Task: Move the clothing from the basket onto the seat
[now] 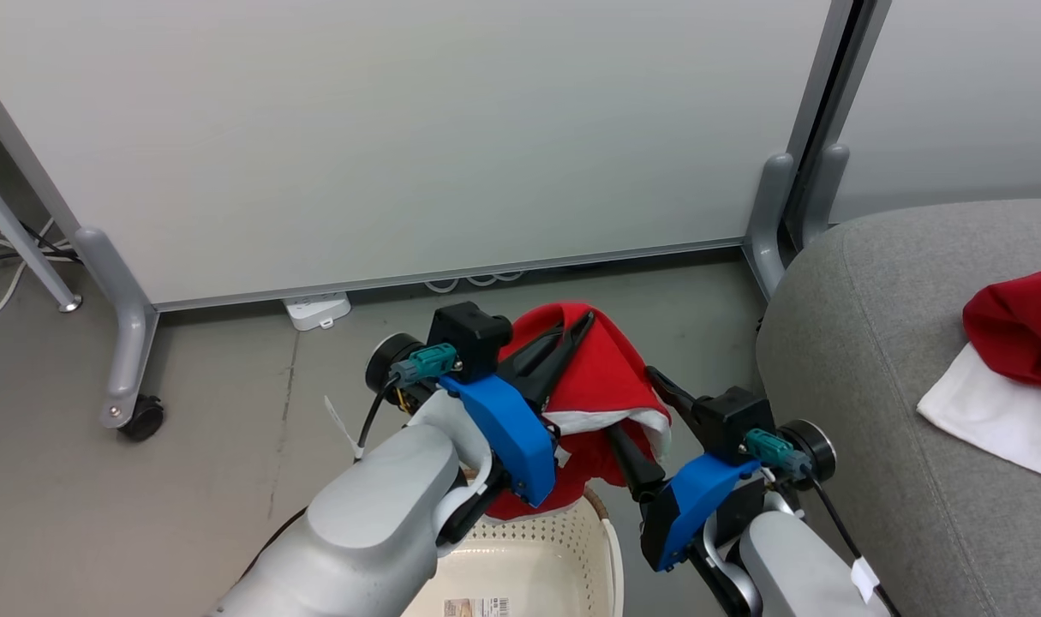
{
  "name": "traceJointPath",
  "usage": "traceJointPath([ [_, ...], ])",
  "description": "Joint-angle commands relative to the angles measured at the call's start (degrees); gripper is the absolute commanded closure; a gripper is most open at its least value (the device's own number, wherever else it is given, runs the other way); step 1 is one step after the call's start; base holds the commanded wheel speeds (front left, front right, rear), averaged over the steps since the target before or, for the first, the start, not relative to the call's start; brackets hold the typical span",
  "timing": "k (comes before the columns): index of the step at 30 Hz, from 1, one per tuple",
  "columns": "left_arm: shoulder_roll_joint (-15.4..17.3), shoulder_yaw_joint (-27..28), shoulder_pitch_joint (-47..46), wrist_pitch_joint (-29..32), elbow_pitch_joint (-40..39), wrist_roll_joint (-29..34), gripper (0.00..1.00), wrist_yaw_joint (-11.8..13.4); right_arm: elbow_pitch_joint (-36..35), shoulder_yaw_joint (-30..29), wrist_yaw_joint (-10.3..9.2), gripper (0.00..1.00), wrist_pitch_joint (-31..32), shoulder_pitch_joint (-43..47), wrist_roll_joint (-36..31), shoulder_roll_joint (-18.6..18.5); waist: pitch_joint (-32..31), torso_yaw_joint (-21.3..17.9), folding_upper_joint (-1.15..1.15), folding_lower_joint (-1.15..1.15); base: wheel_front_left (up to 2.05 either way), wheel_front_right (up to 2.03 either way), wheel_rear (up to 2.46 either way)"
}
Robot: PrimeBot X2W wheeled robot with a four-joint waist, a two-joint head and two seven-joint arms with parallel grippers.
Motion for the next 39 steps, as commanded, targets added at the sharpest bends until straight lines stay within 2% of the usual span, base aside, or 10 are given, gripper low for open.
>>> traceJointPath([
  [1,0.09,-0.34,0.11,-0.40,-0.27,-0.35,1.00,-0.23,0.96,0.62,-0.04,0.00,-0.43,-1.22,0.78,-0.04,-0.09,0.01,0.00,0.00,0.00,0.00,0.00],
  [2,0.09,-0.59,0.22,-0.40,-0.36,-0.59,1.00,-0.23,1.71,1.13,-0.05,0.00,-0.63,-1.78,1.24,-0.03,-0.18,0.01,0.00,0.00,0.00,0.00,0.00],
  [3,0.09,-0.84,0.34,-0.39,-0.41,-0.87,1.00,-0.23,2.35,1.57,-0.04,0.18,-0.81,-2.38,1.68,-0.04,-0.29,0.00,0.00,0.00,0.00,0.00,0.00],
  [4,0.10,-1.07,0.45,-0.40,-0.41,-0.98,1.00,-0.23,2.87,2.03,-0.05,1.00,-1.12,-2.95,1.96,-0.03,-0.42,-0.03,0.00,0.00,0.00,0.00,0.00],
  [17,0.08,-2.18,0.68,-0.49,0.27,-2.74,1.00,0.16,7.48,4.98,-0.05,1.00,-3.96,-5.19,5.07,-0.09,-1.11,-1.45,0.00,0.00,0.00,0.00,0.00],
  [35,0.09,-0.93,1.15,-0.48,-0.89,-2.19,1.00,0.54,9.37,5.37,-0.04,1.00,-5.38,-5.83,5.90,-0.07,-0.74,-2.27,0.00,0.00,0.00,0.00,0.00],
  [36,0.08,-0.67,1.17,-0.48,-1.02,-2.04,0.71,0.65,9.41,5.28,-0.04,1.00,-5.44,-5.84,5.87,-0.07,-0.72,-2.26,0.00,0.00,0.00,0.00,0.00],
  [37,0.08,-0.25,1.14,-0.48,-1.29,-1.71,0.11,0.79,9.44,5.16,-0.04,1.00,-5.51,-5.88,5.84,-0.07,-0.69,-2.25,0.00,0.00,0.00,0.00,0.00],
  [38,0.08,0.40,1.17,-0.49,-1.91,-1.13,0.00,1.03,9.48,5.05,-0.05,1.00,-5.58,-5.94,5.84,-0.07,-0.67,-2.24,0.00,0.00,0.00,0.00,0.00],
  [39,0.24,1.24,1.45,-0.49,-2.91,-0.36,0.00,1.26,9.48,4.93,-0.05,1.00,-5.62,-5.97,5.85,-0.07,-0.63,-2.24,0.00,0.00,0.00,0.00,0.00],
])
